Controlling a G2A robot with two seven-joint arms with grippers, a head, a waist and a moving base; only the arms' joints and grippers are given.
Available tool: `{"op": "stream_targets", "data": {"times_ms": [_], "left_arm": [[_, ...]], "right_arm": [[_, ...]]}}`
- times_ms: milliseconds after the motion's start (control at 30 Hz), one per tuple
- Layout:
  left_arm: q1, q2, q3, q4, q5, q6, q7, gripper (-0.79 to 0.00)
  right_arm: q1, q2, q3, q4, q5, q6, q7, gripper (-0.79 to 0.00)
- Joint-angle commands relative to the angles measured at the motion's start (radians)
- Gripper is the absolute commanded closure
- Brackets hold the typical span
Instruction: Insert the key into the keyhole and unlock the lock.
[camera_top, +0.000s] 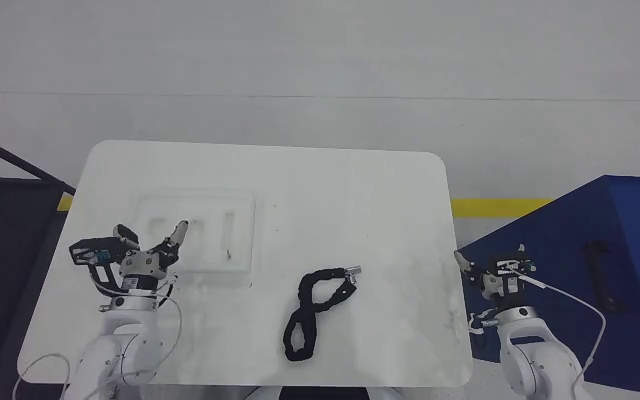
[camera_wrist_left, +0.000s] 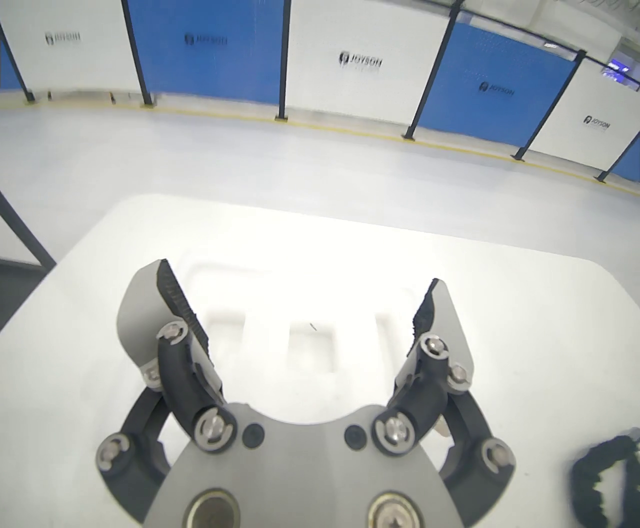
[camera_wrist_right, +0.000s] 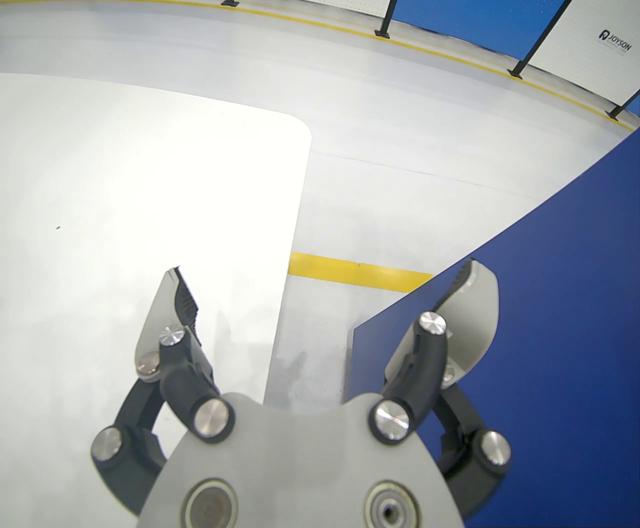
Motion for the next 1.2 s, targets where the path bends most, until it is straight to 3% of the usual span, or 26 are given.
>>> {"op": "stream_targets", "data": {"times_ms": [0, 100, 233, 333, 433, 967, 1100, 1167], "left_arm": [[-0.016, 0.005, -0.022, -0.114, -0.019, 0.124, -0.389, -0.785], [-0.090, 0.020, -0.056, -0.241, 0.002, 0.186, -0.803, -0.785], [-0.203, 0.034, -0.040, -0.305, 0.041, 0.239, -1.159, -0.785], [-0.315, 0.043, -0.026, -0.286, 0.002, 0.254, -1.402, -0.785], [-0.391, 0.045, -0.019, -0.188, -0.102, 0.190, -1.467, -0.785], [-0.388, 0.045, -0.015, -0.176, -0.103, 0.186, -1.470, -0.785], [-0.442, 0.061, 0.093, -0.068, -0.109, 0.122, -1.496, -0.785], [-0.475, 0.074, 0.146, -0.058, -0.100, 0.160, -1.496, -0.785]], "right_arm": [[0.000, 0.000, 0.000, 0.000, 0.000, 0.000, 0.000, -0.785], [0.000, 0.000, 0.000, 0.000, 0.000, 0.000, 0.000, -0.785], [0.000, 0.000, 0.000, 0.000, 0.000, 0.000, 0.000, -0.785], [0.000, 0.000, 0.000, 0.000, 0.000, 0.000, 0.000, -0.785], [0.000, 0.000, 0.000, 0.000, 0.000, 0.000, 0.000, -0.785], [0.000, 0.000, 0.000, 0.000, 0.000, 0.000, 0.000, -0.785], [0.000, 0.000, 0.000, 0.000, 0.000, 0.000, 0.000, -0.785], [0.000, 0.000, 0.000, 0.000, 0.000, 0.000, 0.000, -0.785]]}}
